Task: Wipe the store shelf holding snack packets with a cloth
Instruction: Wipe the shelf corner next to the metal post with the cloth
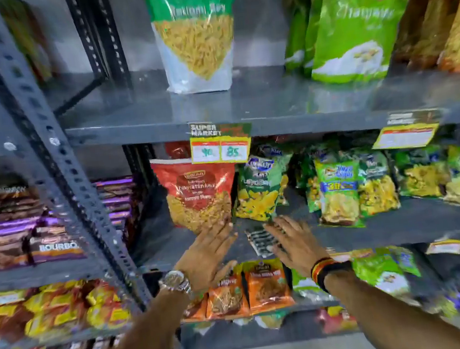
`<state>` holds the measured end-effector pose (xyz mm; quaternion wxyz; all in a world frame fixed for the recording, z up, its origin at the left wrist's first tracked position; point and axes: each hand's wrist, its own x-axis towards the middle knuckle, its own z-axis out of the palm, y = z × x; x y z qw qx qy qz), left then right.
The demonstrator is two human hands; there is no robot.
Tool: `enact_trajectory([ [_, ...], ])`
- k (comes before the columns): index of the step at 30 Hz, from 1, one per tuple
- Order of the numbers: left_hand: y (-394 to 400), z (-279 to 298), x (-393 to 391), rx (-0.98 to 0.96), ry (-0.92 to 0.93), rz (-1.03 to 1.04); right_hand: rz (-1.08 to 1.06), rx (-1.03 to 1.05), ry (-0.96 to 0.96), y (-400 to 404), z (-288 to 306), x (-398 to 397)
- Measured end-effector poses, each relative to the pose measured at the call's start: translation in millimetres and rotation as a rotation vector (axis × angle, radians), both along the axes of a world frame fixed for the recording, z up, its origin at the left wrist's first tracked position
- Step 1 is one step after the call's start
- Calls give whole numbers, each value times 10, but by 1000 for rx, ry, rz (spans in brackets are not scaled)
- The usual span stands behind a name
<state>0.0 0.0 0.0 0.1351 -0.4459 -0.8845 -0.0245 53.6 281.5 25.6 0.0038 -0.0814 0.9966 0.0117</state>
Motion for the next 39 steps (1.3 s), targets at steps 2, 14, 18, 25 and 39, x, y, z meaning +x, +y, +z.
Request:
enact_trajectory([
  [2, -6, -224, -156, -73, 16, -13, -46, -53, -49, -6, -186, -110],
  [14, -63, -735, -495, -144, -37, -102, 21, -9, 29, 40, -478, -321],
  [18, -50, -724, -464, -117, -63, -94, 1, 29, 54, -24, -486, -230],
  [25, -127, -434, -136, -114, -1, -20, 1, 13, 55, -187, -183, 133],
  [39, -1192, 1962, 615, 231, 317, 82, 283, -176, 530, -1059, 1988, 911],
])
